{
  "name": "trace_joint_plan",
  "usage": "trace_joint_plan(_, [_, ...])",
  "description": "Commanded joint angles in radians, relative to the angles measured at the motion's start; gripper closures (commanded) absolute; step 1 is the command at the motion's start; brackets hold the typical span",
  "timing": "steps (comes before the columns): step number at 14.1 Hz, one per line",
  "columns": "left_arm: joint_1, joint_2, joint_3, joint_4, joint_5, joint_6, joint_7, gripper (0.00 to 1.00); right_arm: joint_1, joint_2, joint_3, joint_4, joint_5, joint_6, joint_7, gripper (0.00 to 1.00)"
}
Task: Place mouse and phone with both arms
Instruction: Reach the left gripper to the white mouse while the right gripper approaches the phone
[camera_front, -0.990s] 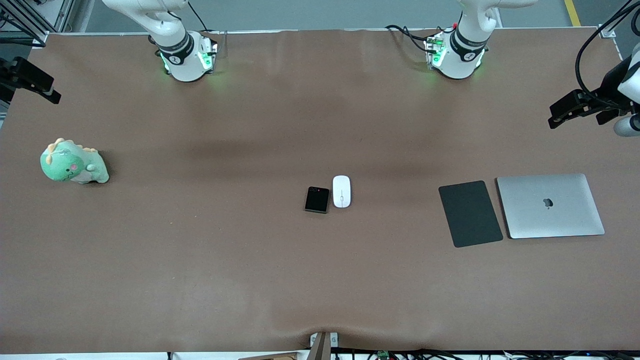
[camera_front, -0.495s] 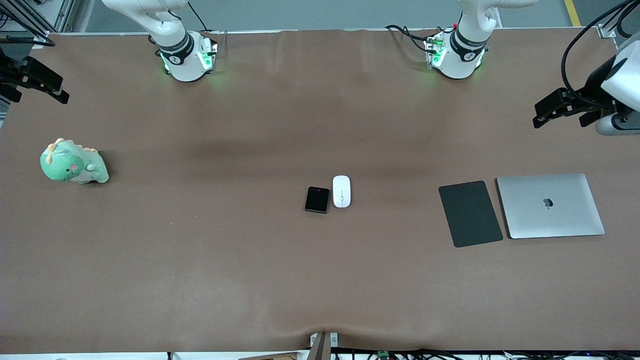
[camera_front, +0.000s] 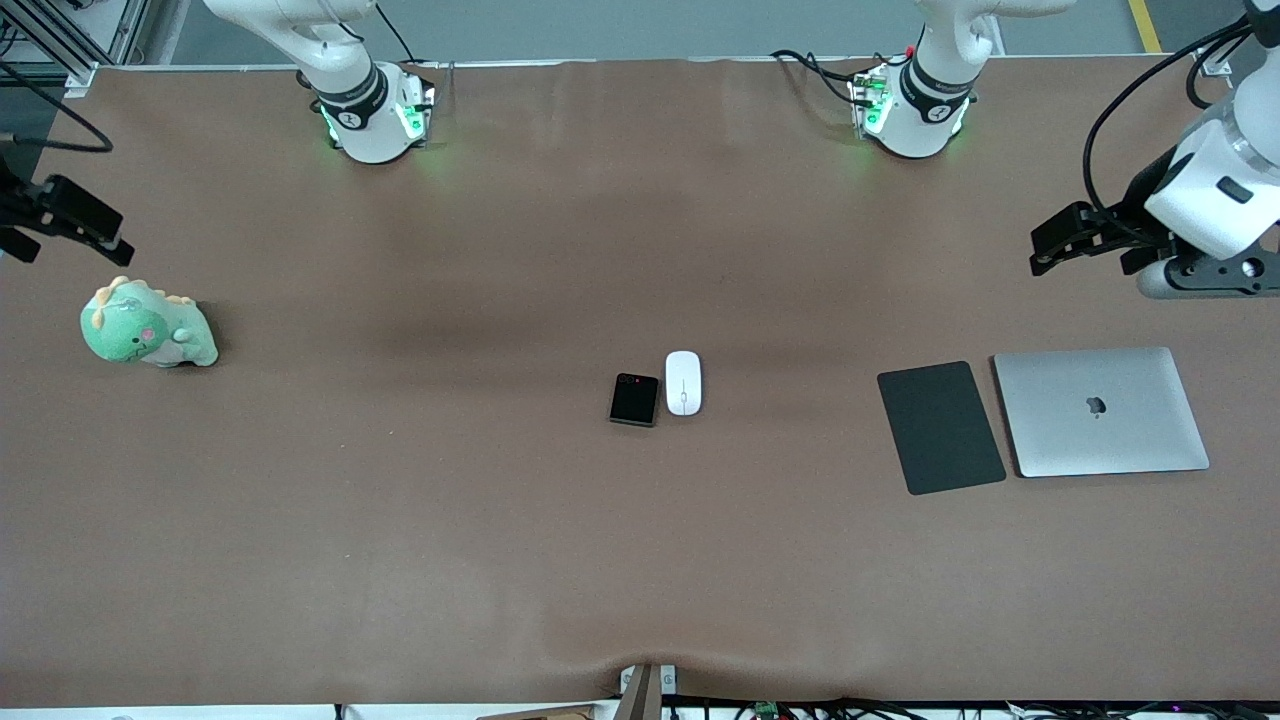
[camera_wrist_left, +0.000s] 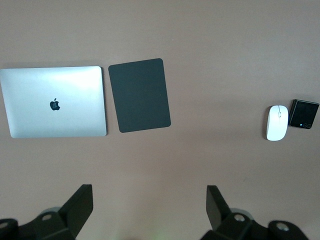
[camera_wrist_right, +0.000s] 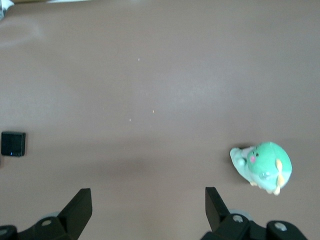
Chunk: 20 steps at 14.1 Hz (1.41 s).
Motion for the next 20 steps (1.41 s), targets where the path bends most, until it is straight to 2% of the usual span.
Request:
trace_joint_plan(1, [0.001, 0.02, -0.046, -0.002, -0.017, 0.018, -0.065, 0.0, -0.013, 0.038, 0.001, 0.011, -0.016, 0.064, -0.001, 0.0])
trace_joint_plan(6, [-0.009, 0.023, -0.083, -0.065, -0.017, 0.09, -0.129, 0.0, -0.004, 0.087, 0.004, 0.011, 0.001, 0.103, -0.001, 0.0])
trace_joint_plan(8, [-0.029, 0.035, -0.088, -0.077, -0.017, 0.119, -0.143, 0.0, 0.031, 0.12, 0.007, 0.011, 0.004, 0.141, 0.001, 0.0])
trace_joint_plan(11, [-0.074, 0.05, -0.088, -0.131, -0.017, 0.189, -0.171, 0.0, 0.084, 0.12, 0.007, 0.011, 0.004, 0.158, 0.011, 0.0])
trace_joint_plan(16, [-0.16, 0.136, -0.088, -0.161, -0.017, 0.249, -0.306, 0.0, 0.113, 0.115, 0.007, 0.045, -0.003, 0.138, 0.008, 0.0])
trace_joint_plan(20, [-0.226, 0.196, -0.088, -0.166, -0.007, 0.292, -0.407, 0.0, 0.119, 0.115, 0.009, 0.065, 0.004, 0.058, 0.01, 0.0])
